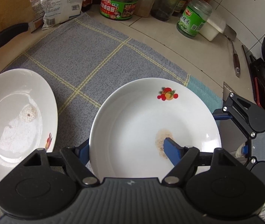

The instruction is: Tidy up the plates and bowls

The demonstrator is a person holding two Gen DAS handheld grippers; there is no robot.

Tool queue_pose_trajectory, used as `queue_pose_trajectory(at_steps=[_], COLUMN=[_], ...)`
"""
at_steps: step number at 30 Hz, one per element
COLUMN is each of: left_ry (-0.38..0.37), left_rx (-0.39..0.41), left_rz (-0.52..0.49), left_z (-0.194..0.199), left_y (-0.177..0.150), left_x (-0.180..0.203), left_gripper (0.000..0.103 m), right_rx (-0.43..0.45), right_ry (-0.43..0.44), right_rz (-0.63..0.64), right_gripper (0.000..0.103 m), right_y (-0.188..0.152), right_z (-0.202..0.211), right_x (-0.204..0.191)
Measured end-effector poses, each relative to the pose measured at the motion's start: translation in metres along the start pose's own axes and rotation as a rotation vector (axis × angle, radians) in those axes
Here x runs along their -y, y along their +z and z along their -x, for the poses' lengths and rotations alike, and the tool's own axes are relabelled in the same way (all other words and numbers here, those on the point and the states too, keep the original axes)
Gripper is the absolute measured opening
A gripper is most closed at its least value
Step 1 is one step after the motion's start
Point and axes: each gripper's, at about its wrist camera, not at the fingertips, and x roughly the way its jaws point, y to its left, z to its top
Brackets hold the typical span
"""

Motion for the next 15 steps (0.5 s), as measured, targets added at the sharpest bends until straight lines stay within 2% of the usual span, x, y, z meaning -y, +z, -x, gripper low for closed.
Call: queue_pose_trajectory(at_steps=[15], left_ry=[0.005], left_rx=[0.044], left_rz=[-0.033], left_z=[-0.015], left_y=[0.041], left_x=[-0.006], left_gripper=[0.078], right_rx=[0.001], right_ry=[-0.041], right_rz=[-0.016], right_gripper=[0.103], right_y=[0.012], right_z=[-0.010], right_x=[0.036])
